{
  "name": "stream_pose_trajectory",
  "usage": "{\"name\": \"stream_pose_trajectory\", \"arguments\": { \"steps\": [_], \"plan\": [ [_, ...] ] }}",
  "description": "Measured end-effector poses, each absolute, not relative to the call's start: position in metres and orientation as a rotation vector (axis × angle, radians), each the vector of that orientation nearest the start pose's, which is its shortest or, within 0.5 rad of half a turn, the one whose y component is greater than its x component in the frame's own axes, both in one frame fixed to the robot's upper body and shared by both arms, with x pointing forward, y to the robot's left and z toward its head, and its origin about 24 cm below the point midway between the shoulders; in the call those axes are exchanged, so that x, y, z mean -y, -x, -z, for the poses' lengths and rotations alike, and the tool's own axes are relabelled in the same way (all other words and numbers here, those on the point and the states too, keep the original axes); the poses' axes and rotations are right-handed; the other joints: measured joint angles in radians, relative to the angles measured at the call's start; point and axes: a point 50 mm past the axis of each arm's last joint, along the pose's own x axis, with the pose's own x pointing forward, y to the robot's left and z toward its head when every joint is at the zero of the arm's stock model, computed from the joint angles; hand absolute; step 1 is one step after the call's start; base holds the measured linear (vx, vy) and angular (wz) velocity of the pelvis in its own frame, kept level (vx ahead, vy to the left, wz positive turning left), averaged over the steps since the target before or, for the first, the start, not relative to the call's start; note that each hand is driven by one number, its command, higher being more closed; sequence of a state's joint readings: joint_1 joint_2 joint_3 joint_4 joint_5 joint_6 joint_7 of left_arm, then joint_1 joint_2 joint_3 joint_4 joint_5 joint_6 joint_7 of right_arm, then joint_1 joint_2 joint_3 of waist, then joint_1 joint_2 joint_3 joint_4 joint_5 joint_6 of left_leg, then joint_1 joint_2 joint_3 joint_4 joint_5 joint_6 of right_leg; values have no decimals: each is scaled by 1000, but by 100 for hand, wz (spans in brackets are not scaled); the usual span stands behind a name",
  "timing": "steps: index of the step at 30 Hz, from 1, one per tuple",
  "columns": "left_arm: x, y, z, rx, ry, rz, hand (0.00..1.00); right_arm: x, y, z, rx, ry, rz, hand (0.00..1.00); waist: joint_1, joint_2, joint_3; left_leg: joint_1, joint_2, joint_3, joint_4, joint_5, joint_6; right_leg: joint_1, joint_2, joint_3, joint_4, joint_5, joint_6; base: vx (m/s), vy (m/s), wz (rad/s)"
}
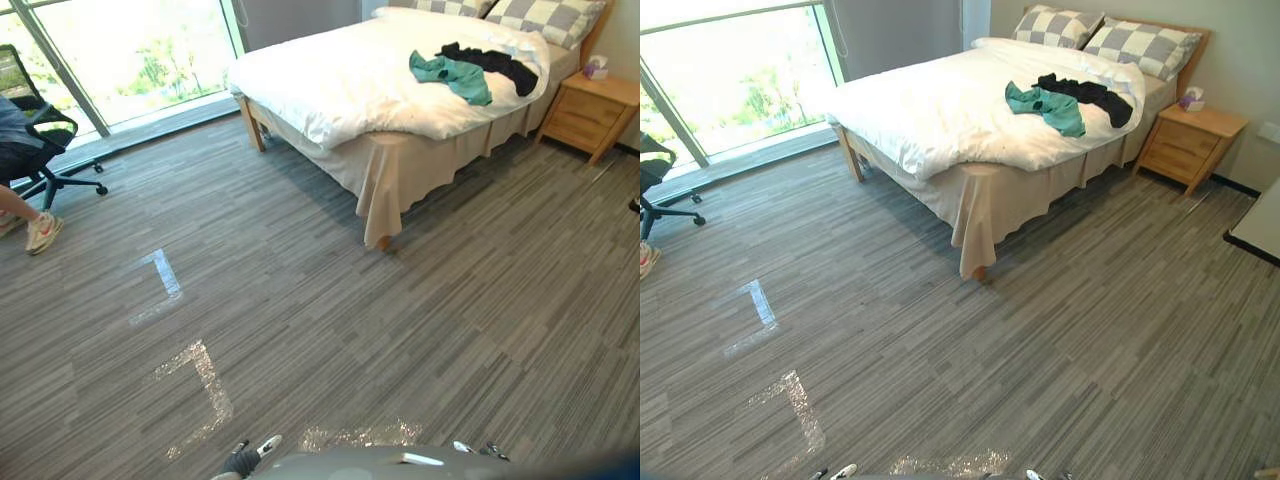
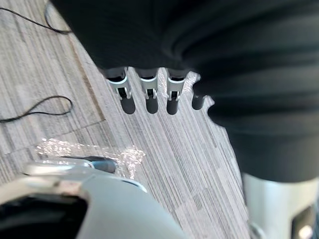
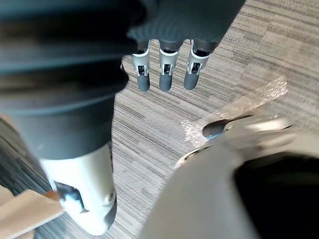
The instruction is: Tidy the bed and pick cloth on bed and put in laundry
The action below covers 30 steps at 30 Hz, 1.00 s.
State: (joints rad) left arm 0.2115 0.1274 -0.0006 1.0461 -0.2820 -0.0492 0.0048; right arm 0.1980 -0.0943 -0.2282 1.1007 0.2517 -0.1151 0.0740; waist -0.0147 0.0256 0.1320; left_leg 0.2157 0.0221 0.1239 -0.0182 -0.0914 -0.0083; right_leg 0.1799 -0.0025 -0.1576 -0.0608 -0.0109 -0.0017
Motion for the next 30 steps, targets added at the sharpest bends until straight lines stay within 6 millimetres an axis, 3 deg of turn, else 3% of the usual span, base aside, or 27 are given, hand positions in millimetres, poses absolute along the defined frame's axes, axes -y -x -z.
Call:
{"name": "stream_pose_trajectory", "arguments": {
  "steps": [11,17,30],
  "plan": [
    [-206,-50,166,-1172,107,-226,0,214,-43,167,-1129,-246,381,0,3,-14,19,46,-3,5,-7,-15,-23,45,-2,-10,-20,-9,27,30,4,-1],
    [-204,-55,166,-1190,59,-80,0,213,-47,167,-1144,-238,362,0,4,-14,35,49,0,4,-5,-15,-23,49,-1,-14,-20,-7,24,-63,-26,1],
    [-204,-52,167,-1233,35,-50,0,213,-46,166,-1144,-218,383,0,4,-19,37,44,1,12,-13,-12,-15,48,3,-9,-33,2,13,-36,-10,-1]
  ]
}}
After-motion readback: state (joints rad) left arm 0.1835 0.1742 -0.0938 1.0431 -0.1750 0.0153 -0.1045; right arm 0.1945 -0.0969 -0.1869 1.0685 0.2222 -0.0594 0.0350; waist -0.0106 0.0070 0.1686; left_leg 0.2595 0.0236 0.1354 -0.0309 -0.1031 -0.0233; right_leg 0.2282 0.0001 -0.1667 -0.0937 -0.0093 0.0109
